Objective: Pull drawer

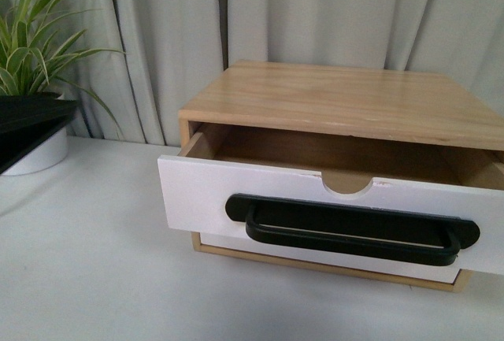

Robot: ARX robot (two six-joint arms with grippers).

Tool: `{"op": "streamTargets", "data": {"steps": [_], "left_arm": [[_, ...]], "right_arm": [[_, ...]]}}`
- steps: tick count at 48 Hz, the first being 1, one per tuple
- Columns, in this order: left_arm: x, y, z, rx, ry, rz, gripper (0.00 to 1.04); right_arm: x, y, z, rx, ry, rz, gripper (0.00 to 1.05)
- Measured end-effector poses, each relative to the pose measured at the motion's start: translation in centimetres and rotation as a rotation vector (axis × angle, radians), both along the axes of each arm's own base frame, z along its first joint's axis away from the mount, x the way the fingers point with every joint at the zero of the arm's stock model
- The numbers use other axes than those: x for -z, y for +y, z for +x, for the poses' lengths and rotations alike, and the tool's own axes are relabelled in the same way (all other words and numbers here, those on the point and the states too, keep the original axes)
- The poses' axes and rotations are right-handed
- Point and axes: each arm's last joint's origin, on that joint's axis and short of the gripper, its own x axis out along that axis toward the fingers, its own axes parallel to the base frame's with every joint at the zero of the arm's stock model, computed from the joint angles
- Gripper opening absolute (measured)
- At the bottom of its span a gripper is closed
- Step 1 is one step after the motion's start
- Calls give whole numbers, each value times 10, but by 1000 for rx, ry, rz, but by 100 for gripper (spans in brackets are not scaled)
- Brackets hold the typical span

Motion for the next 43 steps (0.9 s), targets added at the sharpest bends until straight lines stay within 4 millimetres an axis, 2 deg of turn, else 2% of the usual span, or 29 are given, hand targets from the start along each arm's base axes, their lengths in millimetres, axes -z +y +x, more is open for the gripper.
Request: {"op": "streamTargets", "data": {"steps": [6,11,21,22,25,28,43], "left_arm": [[8,26,-21,-187,-19,-152,99],[16,44,-35,-315,-36,-294,99],[18,49,-39,-352,-36,-379,99],[20,49,-39,-367,-20,-396,96],[27,56,-41,-409,26,-495,80],[35,60,-44,-447,34,-544,64],[57,60,-51,-440,41,-574,12]], "right_arm": [[0,-10,-23,111,-2,122,96],[1,-12,-30,164,14,192,96],[1,-12,-30,170,33,241,96],[1,-12,-31,184,34,248,96],[10,-9,-35,395,-19,307,81],[18,-4,-38,501,-53,354,65],[44,8,-38,529,-45,390,12]]}}
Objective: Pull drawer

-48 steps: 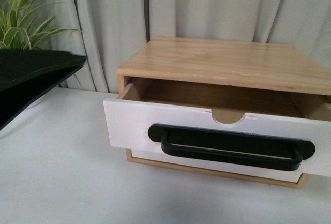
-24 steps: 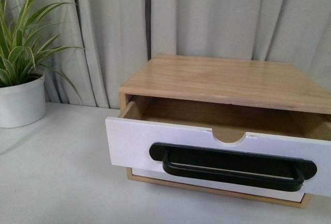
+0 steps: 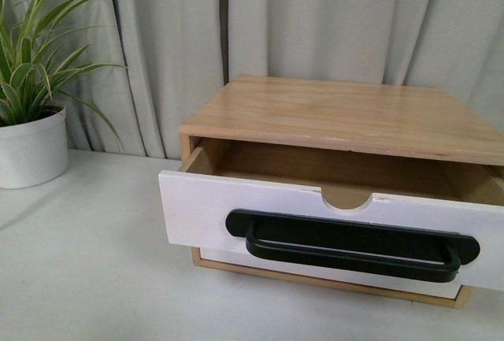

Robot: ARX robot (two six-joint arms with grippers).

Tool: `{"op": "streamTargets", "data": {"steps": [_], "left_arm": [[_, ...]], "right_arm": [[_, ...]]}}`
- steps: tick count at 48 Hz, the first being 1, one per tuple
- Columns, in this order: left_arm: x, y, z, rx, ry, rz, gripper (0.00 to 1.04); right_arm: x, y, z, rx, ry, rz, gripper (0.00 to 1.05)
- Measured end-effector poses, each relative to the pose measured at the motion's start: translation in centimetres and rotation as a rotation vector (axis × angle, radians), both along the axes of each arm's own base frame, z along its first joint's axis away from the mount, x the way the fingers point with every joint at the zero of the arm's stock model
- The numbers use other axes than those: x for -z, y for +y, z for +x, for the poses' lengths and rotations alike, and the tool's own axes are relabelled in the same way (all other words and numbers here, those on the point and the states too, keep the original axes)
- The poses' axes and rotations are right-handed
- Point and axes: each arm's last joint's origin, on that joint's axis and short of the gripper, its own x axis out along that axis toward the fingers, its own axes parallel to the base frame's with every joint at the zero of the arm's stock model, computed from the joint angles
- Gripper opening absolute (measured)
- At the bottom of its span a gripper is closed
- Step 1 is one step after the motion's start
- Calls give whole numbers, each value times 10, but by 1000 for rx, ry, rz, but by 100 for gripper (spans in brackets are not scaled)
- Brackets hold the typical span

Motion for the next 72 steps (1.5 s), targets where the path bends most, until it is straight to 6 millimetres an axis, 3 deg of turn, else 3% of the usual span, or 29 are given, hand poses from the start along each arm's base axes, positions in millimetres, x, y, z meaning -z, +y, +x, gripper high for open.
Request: {"op": "streamTargets", "data": {"steps": [2,30,44,50,66,68,72], "left_arm": [[3,0,-1,1,-3,-6,4],[29,0,-18,0,-4,-11,4],[29,0,-18,-1,-6,-12,4],[29,0,-18,-1,-6,-14,33],[29,0,-18,-1,-6,-14,99],[29,0,-18,-1,-6,-14,101],[29,0,-18,-1,-6,-15,98]], "right_arm": [[3,5,0,14,-1,0,1],[28,10,0,-18,-8,3,1],[33,10,0,-19,-4,3,1],[33,10,0,-18,-3,3,30],[33,10,0,-19,-3,3,94],[33,10,0,-19,-4,4,98],[32,10,0,-18,-4,6,95]]}}
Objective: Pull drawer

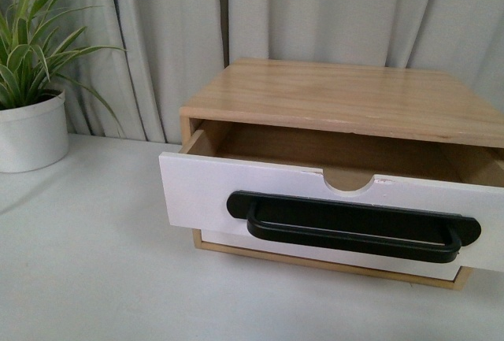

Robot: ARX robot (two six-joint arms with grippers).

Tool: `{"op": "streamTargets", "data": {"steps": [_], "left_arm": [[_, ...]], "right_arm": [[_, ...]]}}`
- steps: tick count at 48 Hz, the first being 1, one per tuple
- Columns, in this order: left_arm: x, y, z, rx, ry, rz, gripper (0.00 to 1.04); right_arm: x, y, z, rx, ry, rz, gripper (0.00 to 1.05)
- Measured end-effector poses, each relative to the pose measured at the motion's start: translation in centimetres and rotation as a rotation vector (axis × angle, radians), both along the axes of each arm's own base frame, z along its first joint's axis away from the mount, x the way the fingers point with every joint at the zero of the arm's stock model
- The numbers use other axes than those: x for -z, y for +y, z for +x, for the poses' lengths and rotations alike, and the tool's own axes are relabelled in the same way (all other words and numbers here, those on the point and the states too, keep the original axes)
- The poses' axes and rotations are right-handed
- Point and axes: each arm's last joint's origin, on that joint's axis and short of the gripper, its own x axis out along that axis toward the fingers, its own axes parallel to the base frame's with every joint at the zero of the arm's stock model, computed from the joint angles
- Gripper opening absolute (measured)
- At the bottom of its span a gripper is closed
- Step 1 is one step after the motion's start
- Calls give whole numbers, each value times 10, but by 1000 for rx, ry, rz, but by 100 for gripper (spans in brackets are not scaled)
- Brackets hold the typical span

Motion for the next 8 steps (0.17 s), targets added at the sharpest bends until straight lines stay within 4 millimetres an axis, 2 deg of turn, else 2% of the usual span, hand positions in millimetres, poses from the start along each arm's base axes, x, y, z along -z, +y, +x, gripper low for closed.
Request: {"op": "streamTargets", "data": {"steps": [8], "left_arm": [[0,0,0,0,0,0,99]], "right_arm": [[0,0,0,0,0,0,96]]}}
